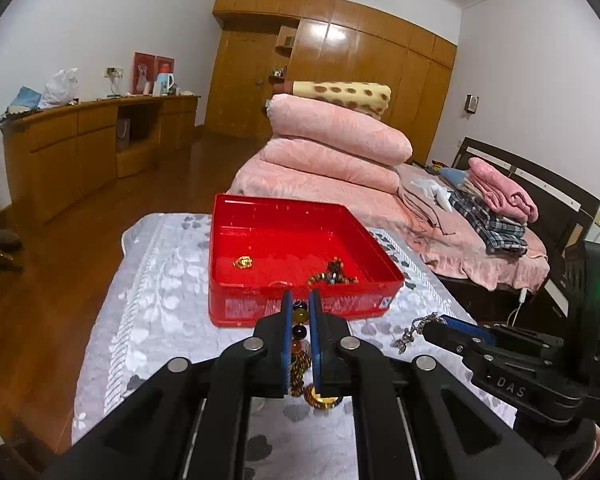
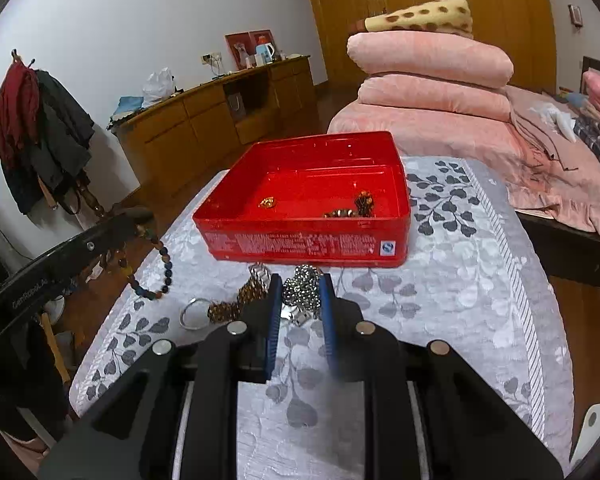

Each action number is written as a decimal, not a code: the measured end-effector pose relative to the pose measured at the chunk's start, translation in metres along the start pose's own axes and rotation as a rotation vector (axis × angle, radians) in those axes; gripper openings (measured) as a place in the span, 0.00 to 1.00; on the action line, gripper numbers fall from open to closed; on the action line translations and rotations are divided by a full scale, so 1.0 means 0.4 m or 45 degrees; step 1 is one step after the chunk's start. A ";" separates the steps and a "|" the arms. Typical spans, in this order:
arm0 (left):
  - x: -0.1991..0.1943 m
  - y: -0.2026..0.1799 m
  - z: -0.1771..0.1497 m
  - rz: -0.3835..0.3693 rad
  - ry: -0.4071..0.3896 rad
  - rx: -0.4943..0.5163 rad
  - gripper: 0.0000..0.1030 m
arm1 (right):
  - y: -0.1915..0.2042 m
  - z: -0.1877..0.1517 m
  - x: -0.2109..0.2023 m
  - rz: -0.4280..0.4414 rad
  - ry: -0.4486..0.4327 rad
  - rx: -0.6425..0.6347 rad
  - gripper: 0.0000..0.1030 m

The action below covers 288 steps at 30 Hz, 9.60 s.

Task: Organize jewelry
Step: 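Carry the bracelet and silver chain over the red tin and lower them inside, then move both open grippers back toward the remaining jewelry on the bedspread, then grasp the silver bangle with the left gripper while the right gripper grasps the amber bead necklace, then lift the bangle and amber necklace off the bedspread toward the red tin, then lower the bangle and necklace into the red tin and open both grippers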

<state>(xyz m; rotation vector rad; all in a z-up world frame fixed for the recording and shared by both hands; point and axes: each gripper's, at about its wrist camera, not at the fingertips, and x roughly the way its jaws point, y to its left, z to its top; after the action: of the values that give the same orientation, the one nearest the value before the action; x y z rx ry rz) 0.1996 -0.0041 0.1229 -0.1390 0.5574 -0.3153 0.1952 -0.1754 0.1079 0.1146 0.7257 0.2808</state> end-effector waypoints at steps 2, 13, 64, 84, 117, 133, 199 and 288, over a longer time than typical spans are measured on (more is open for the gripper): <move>0.007 0.005 0.004 0.007 0.004 -0.005 0.08 | 0.003 0.013 0.003 0.001 -0.006 -0.004 0.17; 0.066 0.005 0.023 0.047 0.016 0.005 0.08 | 0.001 0.082 0.050 -0.002 -0.011 0.001 0.17; 0.139 0.090 0.019 0.182 0.070 0.090 0.79 | -0.064 0.036 0.125 -0.129 -0.020 0.006 0.77; 0.092 0.132 -0.206 0.249 0.289 0.035 0.88 | 0.061 -0.126 0.157 -0.065 0.188 -0.057 0.93; 0.170 0.149 -0.199 0.179 0.409 -0.062 0.44 | 0.033 -0.131 0.176 -0.014 0.210 -0.032 0.73; 0.097 0.194 -0.197 0.251 0.327 -0.060 0.44 | 0.117 -0.125 0.234 0.081 0.296 -0.118 0.54; 0.135 0.203 -0.205 0.203 0.409 -0.046 0.48 | 0.112 -0.109 0.246 0.054 0.303 -0.085 0.33; 0.245 0.020 0.154 0.154 0.019 0.099 0.48 | 0.006 0.236 0.144 0.037 -0.068 -0.057 0.19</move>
<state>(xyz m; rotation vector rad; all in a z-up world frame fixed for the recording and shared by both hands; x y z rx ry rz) 0.3135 -0.0262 0.1243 -0.0277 0.5651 -0.2203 0.2990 -0.1570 0.1419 0.0900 0.6650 0.3200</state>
